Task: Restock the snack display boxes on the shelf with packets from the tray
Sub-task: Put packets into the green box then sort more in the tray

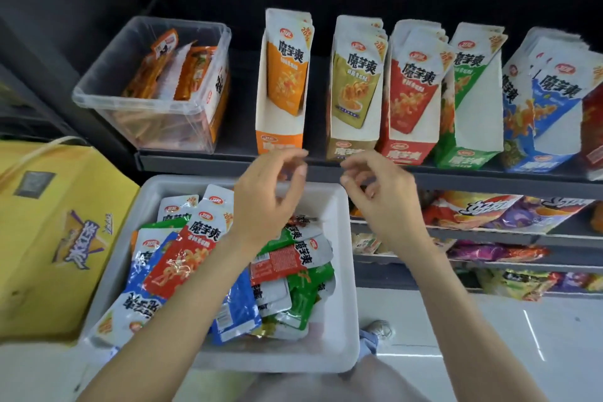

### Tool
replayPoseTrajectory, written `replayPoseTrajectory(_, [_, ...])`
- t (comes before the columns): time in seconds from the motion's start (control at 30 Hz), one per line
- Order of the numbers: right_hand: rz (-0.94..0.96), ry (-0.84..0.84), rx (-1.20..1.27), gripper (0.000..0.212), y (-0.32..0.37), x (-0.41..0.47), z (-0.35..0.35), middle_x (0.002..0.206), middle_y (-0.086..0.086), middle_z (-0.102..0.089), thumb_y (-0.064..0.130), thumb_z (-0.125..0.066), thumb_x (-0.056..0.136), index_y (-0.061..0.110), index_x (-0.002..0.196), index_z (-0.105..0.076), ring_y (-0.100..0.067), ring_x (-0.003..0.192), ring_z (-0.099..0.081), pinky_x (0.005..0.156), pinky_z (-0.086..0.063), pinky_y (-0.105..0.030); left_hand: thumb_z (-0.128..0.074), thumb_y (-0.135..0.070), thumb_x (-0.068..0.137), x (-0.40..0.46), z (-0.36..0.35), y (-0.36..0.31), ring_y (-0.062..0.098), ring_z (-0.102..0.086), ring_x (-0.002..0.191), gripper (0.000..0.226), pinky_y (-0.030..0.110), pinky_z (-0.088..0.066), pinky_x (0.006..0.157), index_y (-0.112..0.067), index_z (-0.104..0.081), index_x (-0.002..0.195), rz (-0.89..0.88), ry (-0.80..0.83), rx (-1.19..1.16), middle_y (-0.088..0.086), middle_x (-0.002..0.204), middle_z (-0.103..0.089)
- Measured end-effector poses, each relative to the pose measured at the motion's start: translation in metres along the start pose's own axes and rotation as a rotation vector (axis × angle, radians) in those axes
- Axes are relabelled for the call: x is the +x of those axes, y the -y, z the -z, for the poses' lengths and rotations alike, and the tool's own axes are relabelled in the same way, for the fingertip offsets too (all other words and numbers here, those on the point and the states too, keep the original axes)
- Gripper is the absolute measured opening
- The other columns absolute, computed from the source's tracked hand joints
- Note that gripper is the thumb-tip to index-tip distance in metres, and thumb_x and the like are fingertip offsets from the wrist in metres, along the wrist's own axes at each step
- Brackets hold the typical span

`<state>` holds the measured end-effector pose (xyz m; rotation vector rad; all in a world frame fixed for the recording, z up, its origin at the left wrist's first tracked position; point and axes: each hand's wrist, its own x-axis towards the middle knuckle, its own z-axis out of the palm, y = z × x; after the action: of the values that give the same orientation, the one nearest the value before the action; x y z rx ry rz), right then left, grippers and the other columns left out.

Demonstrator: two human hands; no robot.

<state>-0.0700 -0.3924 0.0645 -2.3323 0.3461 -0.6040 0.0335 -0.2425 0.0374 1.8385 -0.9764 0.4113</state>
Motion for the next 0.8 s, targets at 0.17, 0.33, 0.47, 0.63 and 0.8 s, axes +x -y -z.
replayPoseTrajectory(0.17, [0.084,0.588,-0.233,0.036,-0.009,-0.029,-0.043,0.123,0.005,-0.057,0.027,-0.063,0.088,0.023,0.123,-0.056,-0.014,0.113,-0.052,0.093,-0.045,-0.033,-0.048,-0.05,0.082,-0.062,0.038,0.028,0.006,-0.052,0.097,0.046,0.028,-0.045,0.085,-0.019,-0.063,0.112,0.171,0.454,0.231,-0.005,0.103,-0.066])
replayPoseTrajectory(0.33, [0.185,0.798,-0.624,0.052,-0.008,-0.041,-0.071,0.129,-0.003,-0.052,0.038,-0.066,0.085,0.019,0.13,-0.045,-0.023,0.116,-0.05,0.091,-0.04,-0.036,-0.057,-0.064,0.076,-0.1,0.045,0.038,0.015,-0.043,0.122,0.063,0.034,-0.036,0.104,-0.03,-0.051,0.129,0.276,0.793,0.4,-0.007,0.129,-0.053])
replayPoseTrajectory(0.47, [0.303,0.688,-0.802,0.015,-0.007,-0.043,-0.08,0.098,0.0,-0.069,0.024,-0.063,0.087,0.021,0.101,-0.06,-0.022,0.089,-0.065,0.077,-0.043,-0.033,-0.071,-0.05,0.075,-0.112,0.032,0.036,0.02,-0.052,0.111,0.052,0.037,-0.045,0.095,-0.024,-0.061,0.119,0.157,0.765,0.421,-0.003,0.117,-0.062])
replayPoseTrajectory(0.63, [0.22,0.104,-0.153,0.007,-0.008,-0.031,-0.05,0.083,0.01,-0.07,0.018,-0.064,0.087,0.02,0.092,-0.07,-0.007,0.074,-0.061,0.072,-0.044,-0.023,-0.053,-0.04,0.09,-0.09,0.042,0.032,0.002,-0.064,0.075,0.032,0.01,-0.046,0.068,-0.018,-0.072,0.105,0.232,0.305,0.201,-0.007,0.09,-0.072])
replayPoseTrajectory(0.8, [-0.305,0.086,0.371,0.039,0.003,-0.015,-0.021,0.089,0.014,-0.068,0.024,-0.073,0.082,0.029,0.116,-0.055,-0.002,0.08,-0.065,0.072,-0.053,-0.02,-0.064,-0.026,0.087,-0.071,0.045,0.022,-0.013,-0.062,0.079,0.017,0.009,-0.049,0.069,-0.028,-0.069,0.104,0.64,0.256,-0.141,-0.032,0.082,-0.063])
